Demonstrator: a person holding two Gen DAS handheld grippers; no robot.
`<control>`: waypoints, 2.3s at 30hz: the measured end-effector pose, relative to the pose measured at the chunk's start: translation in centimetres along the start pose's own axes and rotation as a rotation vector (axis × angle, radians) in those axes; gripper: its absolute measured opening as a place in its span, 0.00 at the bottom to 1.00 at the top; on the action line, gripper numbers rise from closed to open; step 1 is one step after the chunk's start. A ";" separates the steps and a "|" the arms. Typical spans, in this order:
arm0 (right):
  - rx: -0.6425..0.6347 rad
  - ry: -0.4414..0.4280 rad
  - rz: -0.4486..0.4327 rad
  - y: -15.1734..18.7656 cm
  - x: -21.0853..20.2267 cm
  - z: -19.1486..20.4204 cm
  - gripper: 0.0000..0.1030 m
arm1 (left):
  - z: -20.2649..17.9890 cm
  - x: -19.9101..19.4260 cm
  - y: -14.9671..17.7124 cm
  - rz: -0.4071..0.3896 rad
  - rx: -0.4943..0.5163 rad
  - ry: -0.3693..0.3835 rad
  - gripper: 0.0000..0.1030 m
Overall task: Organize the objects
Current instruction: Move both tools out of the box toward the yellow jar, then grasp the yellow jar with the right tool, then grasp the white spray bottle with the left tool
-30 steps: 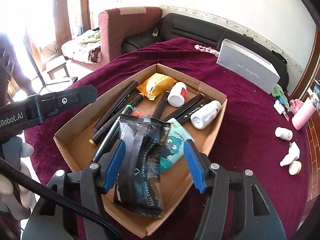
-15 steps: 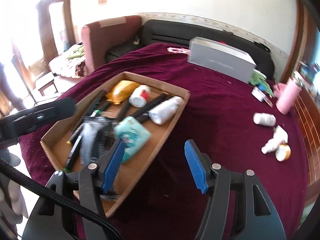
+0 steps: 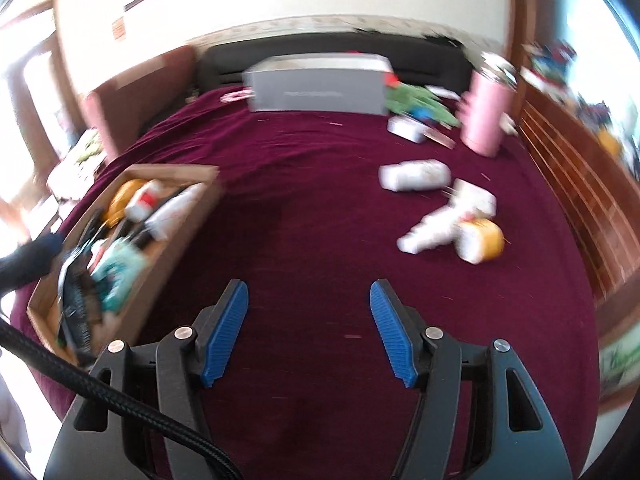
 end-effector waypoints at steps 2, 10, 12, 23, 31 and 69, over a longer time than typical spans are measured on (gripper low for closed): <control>0.082 0.028 0.008 0.1 0.3 -4.1 0.61 | -0.5 0.9 0.4 0.028 0.010 0.004 0.63; 0.271 0.008 0.028 -0.1 2.6 -14.2 0.64 | -1.1 3.6 0.6 0.101 -0.007 0.019 0.63; 0.254 0.017 0.045 -0.3 3.8 -14.7 0.64 | -1.3 3.9 0.4 0.107 -0.004 0.020 0.63; 0.219 0.039 0.051 -0.5 8.5 -15.0 0.63 | -5.7 8.3 -2.0 0.110 0.132 0.005 0.63; 0.277 -0.043 0.056 0.7 8.8 -16.0 0.29 | -9.8 15.0 -2.3 0.182 0.263 0.012 0.62; 0.492 -0.131 0.017 2.0 8.2 -20.4 0.29 | -15.6 29.2 -1.1 0.275 0.519 -0.043 0.24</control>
Point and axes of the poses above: each gripper's, at about its wrist camera, not at the fingertips, and x roughly the way its jaws point, z to its left, y to its underside, the point moved 1 cm from there along x, roughly the way its jaws point, and after that the axes turned 9 degrees about -x, right-handed, at the moved point
